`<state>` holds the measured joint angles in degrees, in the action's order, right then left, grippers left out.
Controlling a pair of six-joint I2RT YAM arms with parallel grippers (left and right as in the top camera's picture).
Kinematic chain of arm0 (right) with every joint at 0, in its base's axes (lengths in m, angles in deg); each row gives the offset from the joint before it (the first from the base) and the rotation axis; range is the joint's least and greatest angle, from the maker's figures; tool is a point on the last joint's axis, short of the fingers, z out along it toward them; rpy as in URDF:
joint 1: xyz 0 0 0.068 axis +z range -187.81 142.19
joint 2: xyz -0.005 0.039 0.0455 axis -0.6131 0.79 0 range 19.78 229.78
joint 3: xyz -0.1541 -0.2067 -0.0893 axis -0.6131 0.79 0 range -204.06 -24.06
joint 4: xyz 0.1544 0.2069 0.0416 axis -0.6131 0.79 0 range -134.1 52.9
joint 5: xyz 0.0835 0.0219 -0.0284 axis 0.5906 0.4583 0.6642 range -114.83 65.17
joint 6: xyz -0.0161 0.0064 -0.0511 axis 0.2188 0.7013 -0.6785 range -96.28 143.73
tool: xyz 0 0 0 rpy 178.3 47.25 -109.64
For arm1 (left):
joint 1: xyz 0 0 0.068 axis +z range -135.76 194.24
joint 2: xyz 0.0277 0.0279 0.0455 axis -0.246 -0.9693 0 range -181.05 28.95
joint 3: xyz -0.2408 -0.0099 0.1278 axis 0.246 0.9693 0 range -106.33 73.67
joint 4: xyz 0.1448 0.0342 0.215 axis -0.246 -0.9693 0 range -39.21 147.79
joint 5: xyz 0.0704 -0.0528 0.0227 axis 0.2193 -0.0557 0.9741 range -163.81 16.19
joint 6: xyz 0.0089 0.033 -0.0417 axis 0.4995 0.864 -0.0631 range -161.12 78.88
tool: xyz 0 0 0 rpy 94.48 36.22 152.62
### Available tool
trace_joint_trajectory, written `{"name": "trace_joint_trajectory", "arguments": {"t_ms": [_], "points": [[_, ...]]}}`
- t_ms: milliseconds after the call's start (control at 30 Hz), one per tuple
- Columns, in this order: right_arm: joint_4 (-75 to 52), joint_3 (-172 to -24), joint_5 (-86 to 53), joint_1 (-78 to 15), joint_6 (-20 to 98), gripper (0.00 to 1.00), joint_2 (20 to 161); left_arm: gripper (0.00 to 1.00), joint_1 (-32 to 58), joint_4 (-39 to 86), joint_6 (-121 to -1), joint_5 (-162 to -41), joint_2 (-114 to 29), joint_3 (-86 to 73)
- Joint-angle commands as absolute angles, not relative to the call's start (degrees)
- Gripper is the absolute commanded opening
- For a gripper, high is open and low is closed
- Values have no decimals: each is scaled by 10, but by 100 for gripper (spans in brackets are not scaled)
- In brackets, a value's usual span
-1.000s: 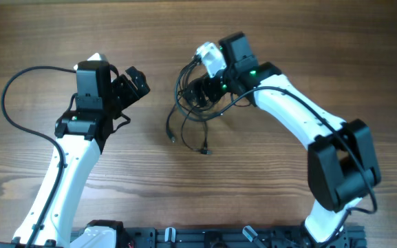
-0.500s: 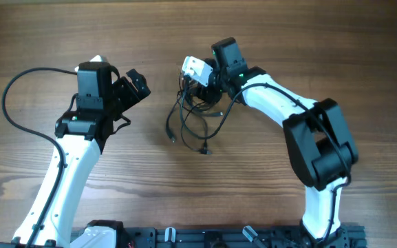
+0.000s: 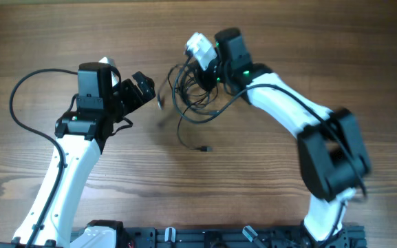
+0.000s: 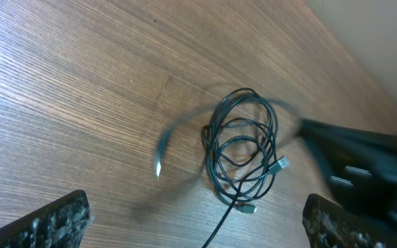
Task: Untangle cables
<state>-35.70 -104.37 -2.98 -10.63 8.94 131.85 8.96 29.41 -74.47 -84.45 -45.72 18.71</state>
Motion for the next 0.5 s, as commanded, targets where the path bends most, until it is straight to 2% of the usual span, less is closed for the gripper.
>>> {"name": "trace_joint_trajectory", "arguments": {"t_ms": [0, 100, 200, 233, 267, 300, 333, 400, 467], "points": [[-289, -1065, -3, -107, 190, 4, 1238, 100, 92, 279, -746, -860, -453, 177], [-136, -1053, 43, -106, 197, 4, 1237, 100, 92, 273, -746, -860, -453, 178], [-93, -1013, 57, -106, 214, 4, 1237, 100, 92, 273, -746, -860, -453, 178], [-119, -995, 51, -106, 214, 18, 1237, 100, 92, 275, -746, -859, -453, 178], [-145, -985, 42, -106, 214, 44, 1238, 100, 92, 278, -746, -859, -453, 178], [-187, -972, 34, -105, 211, 54, 1240, 100, 92, 278, -746, -860, -454, 178], [-242, -958, 33, -99, 188, 72, 1245, 100, 92, 278, -746, -860, -454, 178], [-293, -957, 16, -78, 114, 83, 1265, 100, 92, 279, -746, -859, -459, 178], [-345, -957, -69, -47, 89, 88, 1291, 100, 92, 280, -746, -858, -464, 178]]}}
